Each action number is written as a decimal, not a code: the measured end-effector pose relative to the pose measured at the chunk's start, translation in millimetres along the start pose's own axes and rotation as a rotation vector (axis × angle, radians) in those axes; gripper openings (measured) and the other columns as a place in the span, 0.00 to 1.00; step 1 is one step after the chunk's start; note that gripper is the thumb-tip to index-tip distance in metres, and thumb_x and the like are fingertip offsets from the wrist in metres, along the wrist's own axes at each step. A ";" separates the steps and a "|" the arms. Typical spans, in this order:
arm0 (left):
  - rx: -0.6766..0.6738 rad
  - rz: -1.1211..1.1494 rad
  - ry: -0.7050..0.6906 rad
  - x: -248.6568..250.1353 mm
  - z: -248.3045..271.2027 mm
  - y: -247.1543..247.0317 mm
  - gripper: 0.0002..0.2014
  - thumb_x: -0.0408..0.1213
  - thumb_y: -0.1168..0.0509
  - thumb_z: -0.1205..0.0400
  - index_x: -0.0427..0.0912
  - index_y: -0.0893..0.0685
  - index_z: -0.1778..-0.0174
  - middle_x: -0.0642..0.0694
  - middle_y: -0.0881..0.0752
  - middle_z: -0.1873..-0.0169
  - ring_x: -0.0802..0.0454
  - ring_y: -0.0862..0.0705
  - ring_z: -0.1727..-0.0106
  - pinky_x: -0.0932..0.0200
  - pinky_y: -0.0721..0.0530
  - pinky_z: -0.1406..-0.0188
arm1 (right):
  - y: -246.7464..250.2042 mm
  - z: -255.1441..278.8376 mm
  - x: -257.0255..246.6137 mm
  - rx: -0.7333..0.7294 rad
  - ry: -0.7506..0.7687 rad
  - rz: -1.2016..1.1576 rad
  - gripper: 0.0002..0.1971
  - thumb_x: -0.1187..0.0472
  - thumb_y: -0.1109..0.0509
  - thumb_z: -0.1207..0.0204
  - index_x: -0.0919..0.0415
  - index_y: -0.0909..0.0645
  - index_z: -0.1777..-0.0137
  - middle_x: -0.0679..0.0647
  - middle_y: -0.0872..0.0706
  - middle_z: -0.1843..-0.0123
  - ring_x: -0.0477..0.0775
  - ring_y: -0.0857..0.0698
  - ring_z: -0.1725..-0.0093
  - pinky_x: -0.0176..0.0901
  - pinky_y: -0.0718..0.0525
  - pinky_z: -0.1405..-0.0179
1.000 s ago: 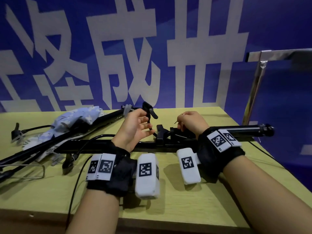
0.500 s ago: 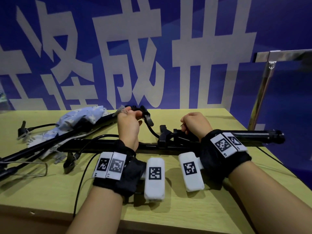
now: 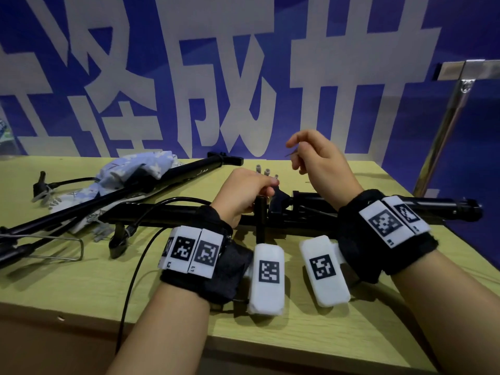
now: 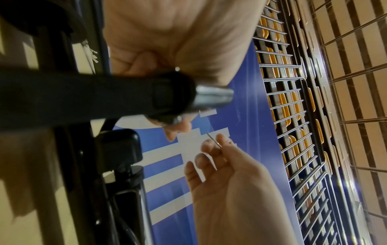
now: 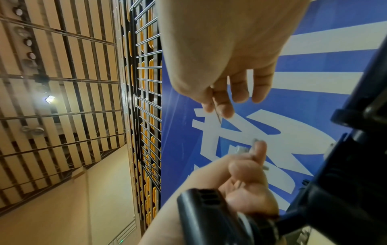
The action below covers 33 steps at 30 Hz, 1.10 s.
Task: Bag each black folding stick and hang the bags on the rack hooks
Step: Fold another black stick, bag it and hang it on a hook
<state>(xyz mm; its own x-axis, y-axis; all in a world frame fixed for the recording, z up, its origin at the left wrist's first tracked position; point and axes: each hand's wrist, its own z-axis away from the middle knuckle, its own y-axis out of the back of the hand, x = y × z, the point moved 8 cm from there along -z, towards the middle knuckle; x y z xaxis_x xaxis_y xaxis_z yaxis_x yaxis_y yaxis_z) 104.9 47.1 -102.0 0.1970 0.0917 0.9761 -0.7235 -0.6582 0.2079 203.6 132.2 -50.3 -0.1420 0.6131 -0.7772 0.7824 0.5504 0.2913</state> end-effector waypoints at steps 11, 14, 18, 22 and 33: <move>-0.105 -0.007 0.015 3.4 6.1 -12.2 0.12 0.32 0.46 0.14 0.37 0.17 0.55 0.48 0.25 0.77 0.57 0.29 0.79 0.70 0.30 0.83 | 1.8 3.8 -2.3 0.006 0.050 0.121 0.04 0.63 0.33 0.21 0.54 0.18 0.55 0.43 0.15 0.66 0.28 0.20 0.73 0.19 0.24 0.70; -0.085 0.007 0.025 3.8 7.2 -10.9 0.12 0.33 0.46 0.14 0.36 0.18 0.54 0.48 0.27 0.77 0.59 0.29 0.82 0.71 0.30 0.86 | 4.2 3.4 -4.7 0.034 0.058 0.190 0.05 0.63 0.33 0.21 0.52 0.18 0.56 0.41 0.16 0.67 0.31 0.18 0.69 0.20 0.22 0.65; -0.066 0.000 0.022 3.2 6.2 -9.6 0.10 0.34 0.42 0.14 0.38 0.17 0.55 0.49 0.26 0.78 0.63 0.30 0.87 0.71 0.30 0.84 | 2.2 3.0 -2.4 0.014 0.029 0.282 0.05 0.62 0.33 0.21 0.53 0.16 0.56 0.42 0.16 0.68 0.36 0.18 0.68 0.24 0.21 0.61; -0.043 0.017 0.027 2.1 5.4 -8.2 0.09 0.32 0.41 0.15 0.37 0.17 0.56 0.48 0.25 0.78 0.63 0.29 0.87 0.72 0.29 0.84 | 1.6 2.7 0.3 0.004 0.013 0.311 0.05 0.62 0.32 0.21 0.57 0.14 0.53 0.43 0.16 0.67 0.36 0.19 0.69 0.22 0.22 0.62; 0.015 -0.048 0.001 2.3 6.0 -1.6 0.08 0.32 0.40 0.16 0.35 0.16 0.53 0.50 0.21 0.77 0.60 0.28 0.81 0.72 0.28 0.82 | -3.5 3.4 1.4 -0.072 -0.015 0.369 0.05 0.62 0.32 0.22 0.57 0.14 0.54 0.48 0.14 0.66 0.38 0.19 0.67 0.26 0.22 0.64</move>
<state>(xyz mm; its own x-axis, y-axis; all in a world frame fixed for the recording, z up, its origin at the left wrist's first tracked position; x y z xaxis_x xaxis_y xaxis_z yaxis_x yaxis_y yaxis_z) 110.4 43.9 -100.4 0.2310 0.1240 0.9650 -0.7030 -0.6644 0.2536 202.8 129.1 -54.3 0.1509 0.7697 -0.6203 0.7345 0.3326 0.5915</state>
